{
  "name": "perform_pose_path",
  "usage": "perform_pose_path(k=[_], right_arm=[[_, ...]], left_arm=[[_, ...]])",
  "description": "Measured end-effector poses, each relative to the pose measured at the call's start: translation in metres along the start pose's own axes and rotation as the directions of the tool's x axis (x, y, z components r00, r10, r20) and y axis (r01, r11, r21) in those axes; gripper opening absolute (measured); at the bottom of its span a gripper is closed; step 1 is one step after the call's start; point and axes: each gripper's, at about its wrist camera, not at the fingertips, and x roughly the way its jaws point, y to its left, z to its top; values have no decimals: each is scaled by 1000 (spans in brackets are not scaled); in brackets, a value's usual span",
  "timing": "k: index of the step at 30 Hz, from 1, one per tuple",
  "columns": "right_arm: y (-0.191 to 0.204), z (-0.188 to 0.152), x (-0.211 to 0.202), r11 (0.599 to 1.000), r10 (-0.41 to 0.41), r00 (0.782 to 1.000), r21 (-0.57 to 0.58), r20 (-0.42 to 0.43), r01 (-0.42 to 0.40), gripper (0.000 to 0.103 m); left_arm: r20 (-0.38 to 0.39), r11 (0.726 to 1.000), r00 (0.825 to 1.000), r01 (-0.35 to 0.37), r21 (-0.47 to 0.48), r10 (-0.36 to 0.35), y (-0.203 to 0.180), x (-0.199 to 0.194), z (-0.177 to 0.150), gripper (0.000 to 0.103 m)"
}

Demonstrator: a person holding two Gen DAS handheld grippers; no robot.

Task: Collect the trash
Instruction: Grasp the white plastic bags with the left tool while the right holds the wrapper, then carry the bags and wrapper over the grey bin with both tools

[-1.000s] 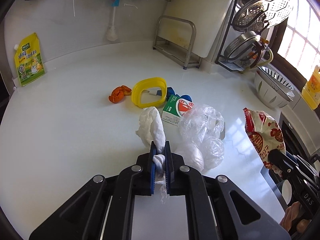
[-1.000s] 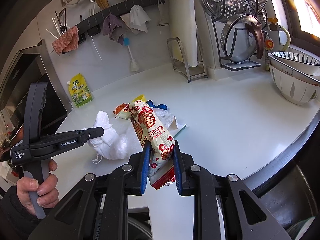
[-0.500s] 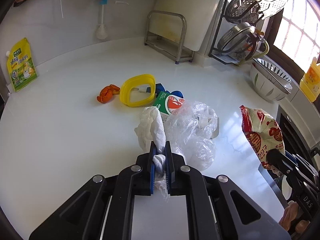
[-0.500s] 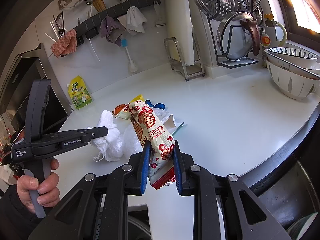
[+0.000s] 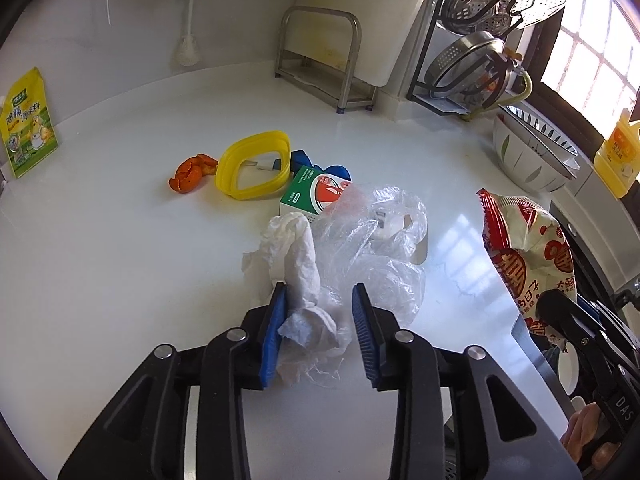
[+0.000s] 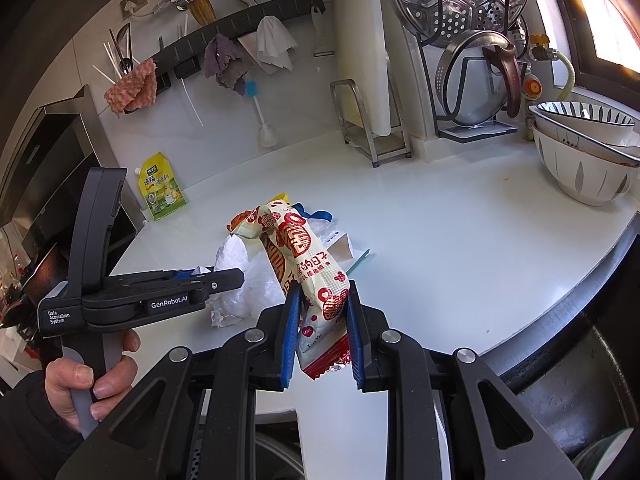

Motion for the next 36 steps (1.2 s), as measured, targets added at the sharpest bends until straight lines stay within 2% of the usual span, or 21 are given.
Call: perform_pose_path(k=[4, 8, 12, 13, 14, 15, 18, 25, 29, 36], right_arm=[[0, 0, 0, 1000, 3, 1000, 0, 1, -3, 21], [0, 0, 0, 1000, 2, 1000, -1, 2, -2, 21], [0, 0, -1, 1000, 1, 1000, -3, 4, -1, 21], [1, 0, -1, 1000, 0, 1000, -3, 4, 0, 21], [1, 0, -1, 1000, -1, 1000, -3, 5, 1, 21], [1, 0, -1, 1000, -1, 1000, -3, 4, 1, 21], [1, 0, -1, 1000, -2, 1000, -3, 4, 2, 21], [1, 0, 0, 1000, -8, 1000, -3, 4, 8, 21], [1, -1, 0, 1000, -7, 1000, -1, 5, 7, 21], [14, -17, -19, 1000, -25, 1000, 9, 3, 25, 21]], left_arm=[[-5, 1000, 1000, -5, 5, 5, -1, 4, -1, 48], [-30, 1000, 1000, -1, -3, 1, 0, 15, -2, 62], [-62, 1000, 998, -20, -4, 20, 0, 30, -6, 62], [-62, 1000, 998, -18, -6, 18, 0, 31, -7, 60], [-53, 1000, 998, -22, -4, 21, 0, 31, -8, 54], [-53, 1000, 999, -13, -2, 13, -1, 31, -8, 42], [-52, 1000, 999, 6, -5, -6, -1, 30, -8, 35], [-29, 1000, 1000, -12, -20, 11, 5, 18, -12, 33], [17, 998, 998, -67, -6, 67, 8, -6, -17, 33], [76, 992, 989, -125, 13, 124, 10, -57, -38, 33]])
